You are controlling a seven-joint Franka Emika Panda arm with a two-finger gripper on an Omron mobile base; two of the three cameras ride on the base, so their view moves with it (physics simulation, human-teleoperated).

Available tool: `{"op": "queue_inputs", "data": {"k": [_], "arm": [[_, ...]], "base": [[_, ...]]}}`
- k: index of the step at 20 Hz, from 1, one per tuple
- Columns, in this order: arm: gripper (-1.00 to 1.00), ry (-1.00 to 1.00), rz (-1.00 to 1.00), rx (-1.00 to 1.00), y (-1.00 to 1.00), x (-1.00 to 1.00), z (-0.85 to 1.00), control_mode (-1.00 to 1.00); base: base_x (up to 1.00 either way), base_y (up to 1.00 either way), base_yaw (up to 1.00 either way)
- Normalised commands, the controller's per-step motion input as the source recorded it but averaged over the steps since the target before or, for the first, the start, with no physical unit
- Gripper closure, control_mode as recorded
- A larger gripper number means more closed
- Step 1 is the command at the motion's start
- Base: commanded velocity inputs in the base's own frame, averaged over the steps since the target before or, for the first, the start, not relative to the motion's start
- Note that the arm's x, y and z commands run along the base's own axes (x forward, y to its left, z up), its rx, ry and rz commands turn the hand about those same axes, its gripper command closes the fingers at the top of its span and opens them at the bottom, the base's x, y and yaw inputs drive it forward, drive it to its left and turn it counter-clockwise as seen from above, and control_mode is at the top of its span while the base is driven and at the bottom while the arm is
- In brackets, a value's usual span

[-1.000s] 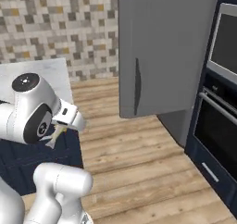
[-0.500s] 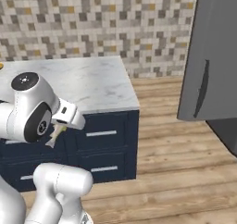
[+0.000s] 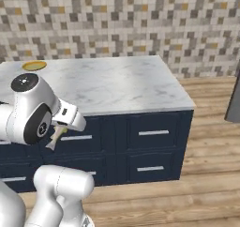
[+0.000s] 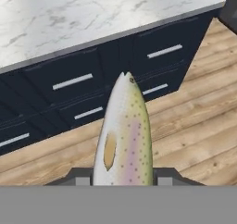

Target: Take the fish from the fridge and place it on the digital scale on the counter by the fridge. Wait a few seconds for a reading, then move it to the plate on the dining counter.

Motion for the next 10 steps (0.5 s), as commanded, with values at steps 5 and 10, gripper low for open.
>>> {"op": "queue_inputs", "data": {"k": [5,10], "arm": [[1.0,0.0,0.0,0.0,0.0,0.0,0.0,1.0],[1.0,0.0,0.0,0.0,0.0,0.0,0.0,1.0]], "base": [[-0.1,1.0,0.06],[0.01,1.0,0.0]]}}
